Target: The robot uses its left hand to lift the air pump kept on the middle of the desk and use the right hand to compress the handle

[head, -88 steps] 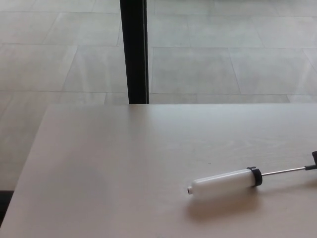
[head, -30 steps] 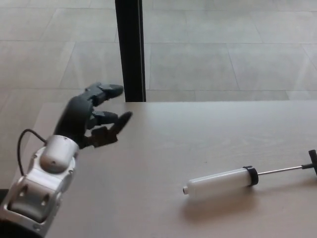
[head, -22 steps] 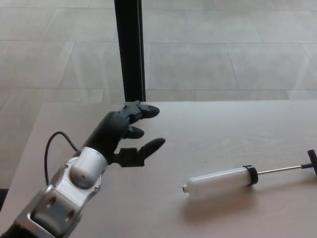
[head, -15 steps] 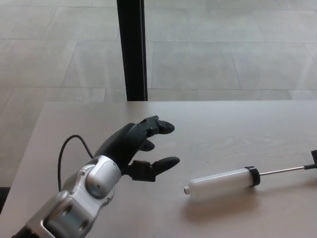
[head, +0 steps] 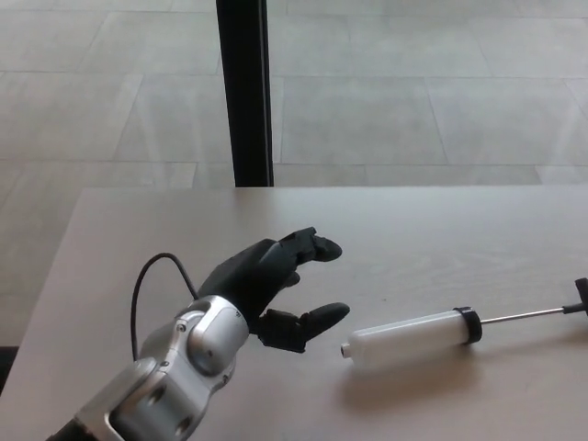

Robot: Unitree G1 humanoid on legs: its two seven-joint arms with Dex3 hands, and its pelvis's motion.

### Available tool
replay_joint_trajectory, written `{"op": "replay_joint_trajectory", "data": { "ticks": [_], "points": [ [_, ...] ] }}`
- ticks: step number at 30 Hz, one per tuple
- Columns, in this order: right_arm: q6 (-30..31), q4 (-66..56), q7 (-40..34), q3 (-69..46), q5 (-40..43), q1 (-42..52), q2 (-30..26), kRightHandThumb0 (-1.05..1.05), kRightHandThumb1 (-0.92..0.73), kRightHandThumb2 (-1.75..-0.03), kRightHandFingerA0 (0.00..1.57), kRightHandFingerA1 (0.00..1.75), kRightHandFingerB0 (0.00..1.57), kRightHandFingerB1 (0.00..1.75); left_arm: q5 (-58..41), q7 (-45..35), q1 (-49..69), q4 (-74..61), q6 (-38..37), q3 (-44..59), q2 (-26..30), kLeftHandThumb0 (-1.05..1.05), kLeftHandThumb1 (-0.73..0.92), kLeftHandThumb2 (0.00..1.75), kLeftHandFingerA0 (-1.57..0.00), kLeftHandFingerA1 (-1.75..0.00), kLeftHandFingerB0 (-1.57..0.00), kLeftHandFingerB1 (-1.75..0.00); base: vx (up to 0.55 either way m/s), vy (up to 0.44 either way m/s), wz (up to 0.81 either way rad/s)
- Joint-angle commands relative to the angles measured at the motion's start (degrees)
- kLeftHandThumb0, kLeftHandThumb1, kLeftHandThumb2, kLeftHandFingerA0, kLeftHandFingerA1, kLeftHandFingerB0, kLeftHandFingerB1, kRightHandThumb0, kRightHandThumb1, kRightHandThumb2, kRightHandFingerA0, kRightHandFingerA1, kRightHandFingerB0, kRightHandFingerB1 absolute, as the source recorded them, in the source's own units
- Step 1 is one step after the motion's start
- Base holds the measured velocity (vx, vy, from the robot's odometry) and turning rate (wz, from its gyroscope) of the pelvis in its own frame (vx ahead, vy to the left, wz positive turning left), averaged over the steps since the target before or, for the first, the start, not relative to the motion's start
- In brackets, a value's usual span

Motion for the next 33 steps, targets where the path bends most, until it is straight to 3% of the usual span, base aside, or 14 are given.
{"op": "replay_joint_trajectory", "data": {
  "ticks": [1, 9, 19, 28, 29, 32, 33],
  "points": [
    [7.6, -20.0, -0.9, 10.6, -0.7, 1.0, 5.4, -0.59, -0.82, -0.64, 0.29, 0.51, 0.24, 0.35, 11.3, 0.9, -7.7, 9.3, 8.1, -4.0, -3.8, -0.85, 0.77, 0.63, -0.17, -0.59, -0.25, -0.45, 0.00, 0.000, 0.00],
    [5.5, -18.3, -2.9, 16.1, -4.8, -1.7, 9.1, -0.64, -0.76, -0.66, 0.35, 0.53, 0.27, 0.36, 14.1, 2.5, -10.7, 17.7, 10.0, -5.6, -8.8, -0.85, 0.76, 0.63, -0.22, -0.73, -0.25, -0.46, 0.00, 0.000, 0.00],
    [3.9, -13.8, -2.7, 18.1, -6.3, -5.9, 10.1, -0.61, -0.82, -0.64, 0.35, 0.55, 0.28, 0.35, 17.2, 2.0, -10.5, 22.5, 10.5, -5.1, -13.4, -0.87, 0.73, 0.62, -0.22, -0.79, -0.25, -0.47, 0.00, 0.000, 0.00],
    [2.1, -10.0, -2.2, 18.6, -9.2, -7.2, 9.5, -0.63, -0.83, -0.65, 0.38, 0.65, 0.35, 0.40, 17.1, 4.3, -6.0, 21.0, 11.1, -0.8, -19.1, -0.80, 0.78, 0.64, -0.24, -0.64, -0.29, -0.44, 0.00, 0.000, 0.00],
    [1.8, -9.5, -2.2, 18.8, -9.7, -7.4, 9.5, -0.62, -0.83, -0.65, 0.39, 0.65, 0.36, 0.40, 16.7, 4.5, -5.6, 20.9, 11.0, 0.1, -20.1, -0.80, 0.62, 1.03, -0.30, -0.67, -0.20, -0.51, 0.00, 0.000, 0.00],
    [1.2, -8.4, -2.3, 19.2, -10.7, -7.5, 9.7, -0.63, -0.83, -0.64, 0.41, 0.66, 0.36, 0.40, 17.3, 6.1, -5.6, 21.1, 10.1, 1.4, -22.4, -0.81, 0.64, 1.03, -0.26, -0.63, -0.24, -0.54, 0.00, 0.000, 0.00],
    [1.2, -8.0, -2.4, 19.5, -11.0, -7.7, 9.8, -0.64, -0.82, -0.65, 0.41, 0.66, 0.36, 0.40, 17.6, 6.5, -5.6, 20.8, 9.8, 1.7, -22.9, -0.75, 0.62, 1.03, -0.32, -0.67, -0.22, -0.53, 0.00, 0.000, 0.00]
  ]
}}
